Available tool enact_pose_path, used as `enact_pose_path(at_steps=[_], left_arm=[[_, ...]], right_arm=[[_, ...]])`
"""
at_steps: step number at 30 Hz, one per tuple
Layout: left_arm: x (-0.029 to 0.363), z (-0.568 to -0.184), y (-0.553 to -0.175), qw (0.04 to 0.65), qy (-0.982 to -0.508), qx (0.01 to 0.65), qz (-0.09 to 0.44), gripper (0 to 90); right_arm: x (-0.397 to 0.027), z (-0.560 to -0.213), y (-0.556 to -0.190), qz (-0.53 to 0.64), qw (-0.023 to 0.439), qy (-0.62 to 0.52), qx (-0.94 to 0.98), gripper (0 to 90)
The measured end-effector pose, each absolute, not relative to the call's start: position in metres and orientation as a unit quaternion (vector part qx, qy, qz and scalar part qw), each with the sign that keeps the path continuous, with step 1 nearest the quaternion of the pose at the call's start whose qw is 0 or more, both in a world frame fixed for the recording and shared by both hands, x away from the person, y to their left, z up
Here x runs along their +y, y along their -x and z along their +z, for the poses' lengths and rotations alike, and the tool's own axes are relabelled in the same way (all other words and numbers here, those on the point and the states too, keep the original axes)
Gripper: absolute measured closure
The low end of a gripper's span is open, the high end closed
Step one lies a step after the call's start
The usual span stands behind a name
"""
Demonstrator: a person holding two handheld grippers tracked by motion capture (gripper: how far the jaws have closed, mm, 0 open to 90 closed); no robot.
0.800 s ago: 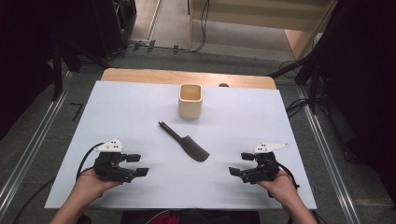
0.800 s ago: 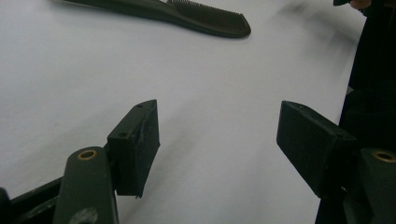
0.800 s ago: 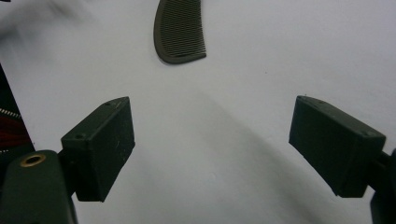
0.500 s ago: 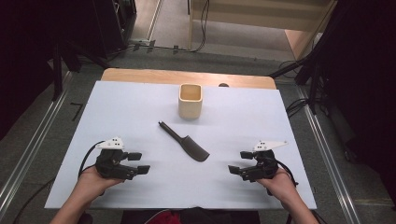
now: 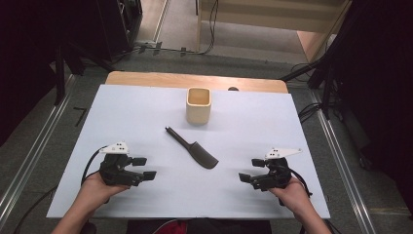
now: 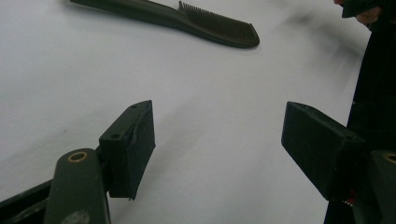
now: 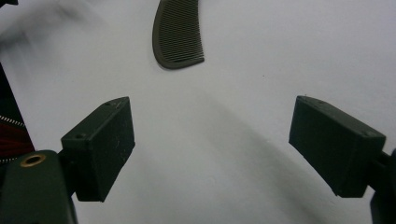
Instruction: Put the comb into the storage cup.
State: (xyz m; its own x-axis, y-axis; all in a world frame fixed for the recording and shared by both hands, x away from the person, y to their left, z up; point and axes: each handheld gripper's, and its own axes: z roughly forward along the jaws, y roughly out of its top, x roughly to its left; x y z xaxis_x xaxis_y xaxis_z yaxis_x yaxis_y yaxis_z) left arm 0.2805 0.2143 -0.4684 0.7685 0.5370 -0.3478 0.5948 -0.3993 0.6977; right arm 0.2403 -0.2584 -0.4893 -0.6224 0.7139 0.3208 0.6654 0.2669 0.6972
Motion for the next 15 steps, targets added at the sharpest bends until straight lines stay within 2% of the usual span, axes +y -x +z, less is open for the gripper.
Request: enact_pose_path(at_steps=[15], left_arm=[[0.2137,-0.4668,-0.2790,0.430,-0.835,0.340,-0.041,30.2]], right_arm=[[-0.2596,-0.4886,-0.2405,0.424,0.028,-0.441,0.790,12.7]])
